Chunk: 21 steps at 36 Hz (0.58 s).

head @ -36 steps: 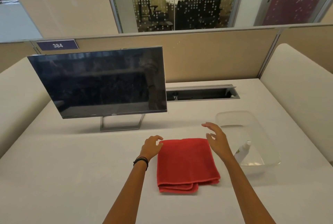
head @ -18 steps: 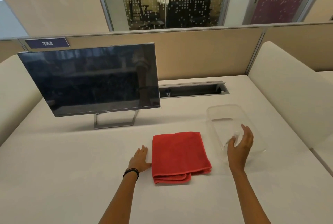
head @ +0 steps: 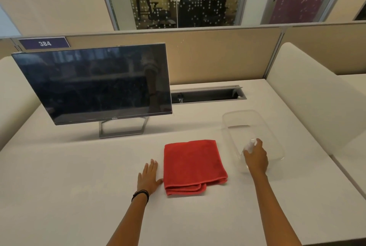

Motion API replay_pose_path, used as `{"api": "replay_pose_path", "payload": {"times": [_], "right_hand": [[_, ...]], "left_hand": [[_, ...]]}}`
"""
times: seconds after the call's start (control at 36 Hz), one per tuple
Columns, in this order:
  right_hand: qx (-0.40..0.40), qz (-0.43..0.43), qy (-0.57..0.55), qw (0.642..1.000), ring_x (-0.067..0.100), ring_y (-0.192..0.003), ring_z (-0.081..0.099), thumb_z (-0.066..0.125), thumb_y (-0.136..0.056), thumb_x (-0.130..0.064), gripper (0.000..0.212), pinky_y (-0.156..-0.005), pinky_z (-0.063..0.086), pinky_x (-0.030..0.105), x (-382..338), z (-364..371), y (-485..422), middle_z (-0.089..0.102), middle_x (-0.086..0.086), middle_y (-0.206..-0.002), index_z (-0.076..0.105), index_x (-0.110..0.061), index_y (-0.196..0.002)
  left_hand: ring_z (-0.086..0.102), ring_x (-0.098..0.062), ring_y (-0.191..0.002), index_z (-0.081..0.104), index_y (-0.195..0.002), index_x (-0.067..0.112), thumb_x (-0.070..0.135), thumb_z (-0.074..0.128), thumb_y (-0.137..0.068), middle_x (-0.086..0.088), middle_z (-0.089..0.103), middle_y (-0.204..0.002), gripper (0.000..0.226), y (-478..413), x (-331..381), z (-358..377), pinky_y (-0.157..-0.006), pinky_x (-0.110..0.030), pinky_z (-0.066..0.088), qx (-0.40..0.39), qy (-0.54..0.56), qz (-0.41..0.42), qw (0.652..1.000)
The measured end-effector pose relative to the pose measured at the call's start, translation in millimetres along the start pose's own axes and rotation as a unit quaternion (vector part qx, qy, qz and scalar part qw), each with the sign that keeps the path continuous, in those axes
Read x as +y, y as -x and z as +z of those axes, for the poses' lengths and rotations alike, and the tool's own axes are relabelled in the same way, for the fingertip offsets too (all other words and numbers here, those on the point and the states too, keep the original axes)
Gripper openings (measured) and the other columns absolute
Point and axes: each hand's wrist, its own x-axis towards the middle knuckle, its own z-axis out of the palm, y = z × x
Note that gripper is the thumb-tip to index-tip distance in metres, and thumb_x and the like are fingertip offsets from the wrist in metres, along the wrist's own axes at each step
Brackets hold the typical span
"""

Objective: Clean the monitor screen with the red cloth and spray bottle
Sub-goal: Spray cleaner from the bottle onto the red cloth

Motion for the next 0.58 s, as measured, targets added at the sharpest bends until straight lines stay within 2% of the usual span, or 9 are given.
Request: {"api": "replay_pose_path", "payload": {"times": [0.17,0.28,0.39,0.44,0.5,0.58], "right_hand": [[-0.004,-0.012,0.078,0.997,0.039,-0.098,0.06,0.058,-0.088,-0.017,0.028,-0.079,0.047,0.04,1.8,4.1,3.3,0.063,0.023,-0.106,0.053,0.0,-0.111],[-0.008,-0.017,0.077,0.997,0.039,-0.1,0.06,0.062,-0.087,-0.017,0.031,-0.081,0.047,0.042,1.3,2.8,4.1,0.063,0.024,-0.108,0.053,0.0,-0.111],[0.012,-0.021,0.033,0.999,0.042,-0.103,0.057,0.054,-0.092,-0.02,0.034,-0.083,0.046,0.046,-1.0,-3.3,8.2,0.06,0.026,-0.111,0.046,0.001,-0.117],[0.031,-0.046,-0.015,0.998,0.043,-0.105,0.057,0.051,-0.093,-0.018,0.034,-0.083,0.046,0.049,-2.7,-8.3,12.0,0.058,0.026,-0.114,0.04,0.001,-0.12],[0.044,-0.076,-0.061,0.994,0.044,-0.107,0.056,0.049,-0.094,-0.018,0.037,-0.085,0.047,0.05,-5.3,-13.6,16.6,0.056,0.026,-0.12,0.035,-0.001,-0.125],[0.044,-0.111,-0.103,0.988,0.042,-0.112,0.054,0.045,-0.096,-0.019,0.044,-0.088,0.047,0.045,-12.9,-20.5,23.6,0.052,0.024,-0.127,0.028,-0.005,-0.134]], "left_hand": [[-0.011,-0.024,-0.145,-0.011,-0.146,0.012,0.043,0.041,-0.094,-0.005,-0.017,-0.157,0.08,11.0,-5.9,5.7,-0.118,-0.047,0.003,0.003,0.018,0.005,1.0],[-0.011,-0.023,-0.145,-0.011,-0.146,0.013,0.042,0.043,-0.094,-0.004,-0.017,-0.157,0.081,17.6,-7.4,5.1,-0.118,-0.046,0.003,0.003,0.022,0.007,1.0],[-0.009,-0.023,-0.146,-0.008,-0.147,0.014,0.04,0.049,-0.092,-0.003,-0.016,-0.157,0.083,23.3,-5.9,1.0,-0.118,-0.046,0.005,-0.011,0.027,-0.001,1.0],[-0.001,-0.022,-0.146,0.003,-0.148,0.016,0.037,0.052,-0.091,-0.003,-0.007,-0.158,0.078,24.4,-3.6,-6.9,-0.118,-0.045,0.011,-0.012,0.056,-0.01,0.998],[0.017,-0.02,-0.144,0.021,-0.146,0.019,0.032,0.054,-0.091,-0.002,0.014,-0.157,0.065,24.1,1.4,-17.5,-0.117,-0.04,0.02,0.007,0.125,-0.016,0.992],[0.034,-0.019,-0.136,0.038,-0.139,0.021,0.027,0.056,-0.09,-0.001,0.036,-0.149,0.053,25.9,16.6,-34.6,-0.113,-0.037,0.029,0.051,0.222,0.014,0.974]]}}
